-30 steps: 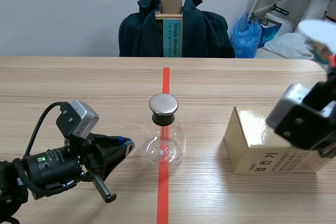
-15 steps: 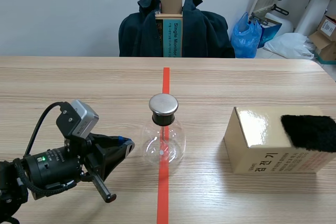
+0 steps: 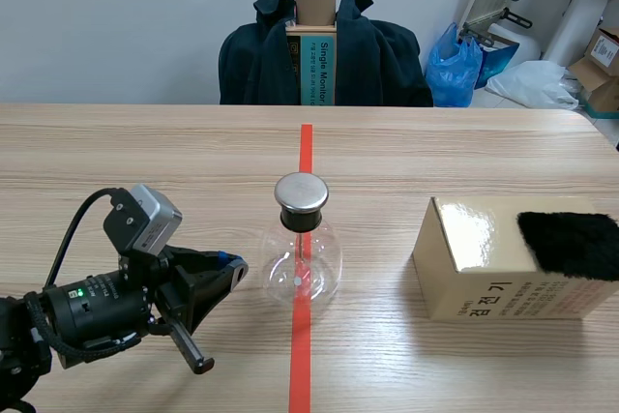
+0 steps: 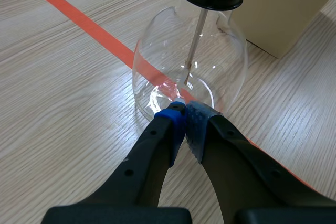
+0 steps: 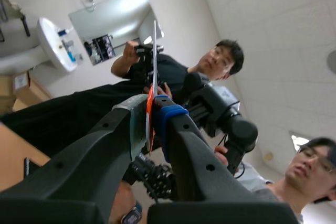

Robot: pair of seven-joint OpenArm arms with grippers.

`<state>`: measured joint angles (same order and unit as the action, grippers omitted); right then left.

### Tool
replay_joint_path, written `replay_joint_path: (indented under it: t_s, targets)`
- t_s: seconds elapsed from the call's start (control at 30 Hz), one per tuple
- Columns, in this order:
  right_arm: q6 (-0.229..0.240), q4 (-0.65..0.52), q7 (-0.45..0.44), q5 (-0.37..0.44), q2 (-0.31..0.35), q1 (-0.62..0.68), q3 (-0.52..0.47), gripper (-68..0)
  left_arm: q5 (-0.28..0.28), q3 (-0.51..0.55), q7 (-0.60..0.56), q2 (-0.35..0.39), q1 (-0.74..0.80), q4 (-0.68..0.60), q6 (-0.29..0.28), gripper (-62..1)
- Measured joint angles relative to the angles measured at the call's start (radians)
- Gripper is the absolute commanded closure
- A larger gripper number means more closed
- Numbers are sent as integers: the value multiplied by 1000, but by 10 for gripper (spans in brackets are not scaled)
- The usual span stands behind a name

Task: Do the electroscope experiment.
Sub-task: 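Move the plate toward and away from the electroscope, then rub the plate on the fur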

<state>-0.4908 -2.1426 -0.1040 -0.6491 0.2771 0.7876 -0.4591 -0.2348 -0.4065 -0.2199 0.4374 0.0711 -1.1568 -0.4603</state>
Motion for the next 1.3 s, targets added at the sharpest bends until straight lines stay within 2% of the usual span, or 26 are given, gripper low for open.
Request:
replay_joint_path:
  t_s: [0.13, 0.23, 0.33, 0.4, 0.43, 0.47, 0.5, 0.6, 0.8, 1.0, 1.1, 1.2, 1.3]
  targets:
    - [0, 80, 0, 0, 0, 0, -11, -7, -2, 32, 2, 63, 73, -91, -5, -23]
    - [1, 137, 0, 0, 0, 0, -12, -7, -14, 122, -2, 138, 204, -241, -14, -23]
    - [0, 183, -13, 0, 0, 0, -12, -7, -53, 231, -7, 205, 355, -399, -60, -23]
    - [-2, 216, -47, -1, 0, 0, -12, -7, -72, 298, -11, 229, 449, -491, -78, -49]
    - [-3, 232, -59, -1, 0, 0, -12, -7, -77, 327, -11, 233, 490, -529, -86, -90]
    - [-3, 247, -72, -1, 0, -4, -12, -7, -79, 352, -10, 233, 524, -560, -87, -158]
    - [-3, 264, -84, -1, 0, -10, -12, -7, -80, 370, -10, 233, 550, -586, -88, -252]
    - [-3, 305, -82, -1, 0, -50, -12, -7, -79, 396, -11, 230, 584, -624, -101, -623]
    - [3, 373, -140, 3, 0, -143, -12, -7, -79, 395, -24, 220, 574, -617, -110, -623]
    - [111, 428, -272, 2, -1, -217, -12, -7, -79, 394, -28, 216, 565, -609, -109, -623]
    - [133, 481, -349, -42, 0, -245, 4, -7, -79, 394, -32, 216, 565, -609, -110, -623]
    - [133, 552, -414, -103, -3, -252, 64, -7, -79, 394, -32, 216, 565, -608, -110, -623]
    - [127, 636, -452, -173, -34, -261, 129, -7, -79, 394, -32, 216, 565, -608, -110, -623]
